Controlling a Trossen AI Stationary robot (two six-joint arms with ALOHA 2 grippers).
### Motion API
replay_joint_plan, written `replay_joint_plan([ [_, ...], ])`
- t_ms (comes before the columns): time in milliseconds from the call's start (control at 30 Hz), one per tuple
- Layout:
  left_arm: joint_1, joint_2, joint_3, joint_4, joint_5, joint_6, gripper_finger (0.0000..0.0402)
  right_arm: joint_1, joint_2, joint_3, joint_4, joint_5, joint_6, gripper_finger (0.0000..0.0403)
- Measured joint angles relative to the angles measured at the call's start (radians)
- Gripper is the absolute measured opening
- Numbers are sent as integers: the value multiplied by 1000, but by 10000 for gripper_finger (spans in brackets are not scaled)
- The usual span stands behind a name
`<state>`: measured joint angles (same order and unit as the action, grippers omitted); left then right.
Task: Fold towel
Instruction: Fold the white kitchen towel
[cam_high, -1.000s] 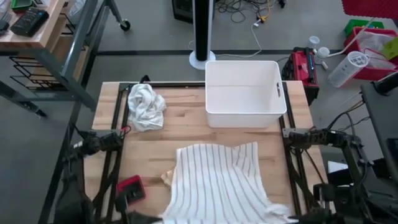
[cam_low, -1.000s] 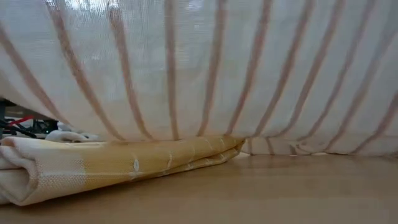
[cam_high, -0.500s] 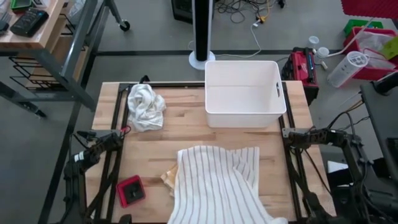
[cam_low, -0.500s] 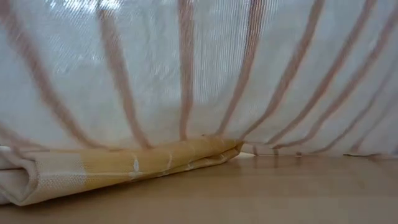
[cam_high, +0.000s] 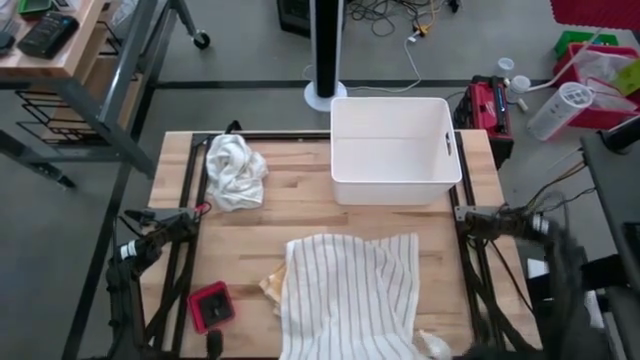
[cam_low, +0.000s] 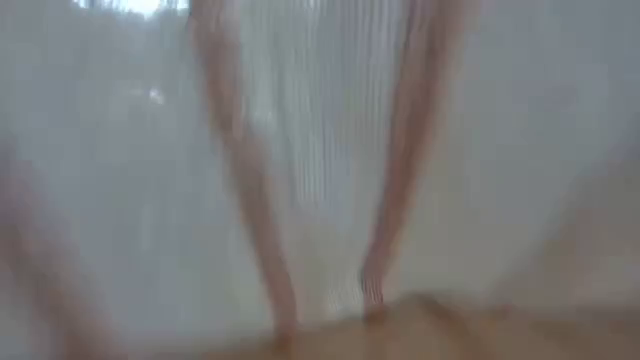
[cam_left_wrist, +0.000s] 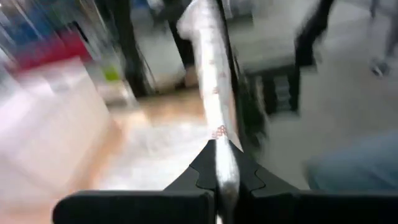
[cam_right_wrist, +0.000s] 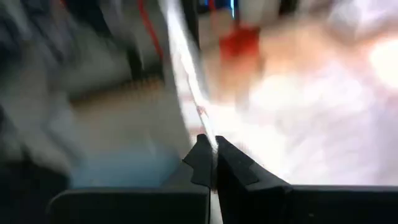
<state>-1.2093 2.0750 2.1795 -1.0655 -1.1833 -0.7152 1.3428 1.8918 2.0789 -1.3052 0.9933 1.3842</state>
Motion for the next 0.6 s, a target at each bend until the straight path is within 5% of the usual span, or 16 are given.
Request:
replay_joint_plan([
  [133, 34, 1, -49, -146, 244, -249, 0, -19, 120, -108, 10, -168, 125, 0],
  [267, 46, -16, -139, -40, 370, -258, 0, -42, 15, -206, 60, -341, 240, 0],
  [600, 54, -50, -221, 21, 392, -233, 0, -48, 21, -269, 72, -265, 299, 0],
])
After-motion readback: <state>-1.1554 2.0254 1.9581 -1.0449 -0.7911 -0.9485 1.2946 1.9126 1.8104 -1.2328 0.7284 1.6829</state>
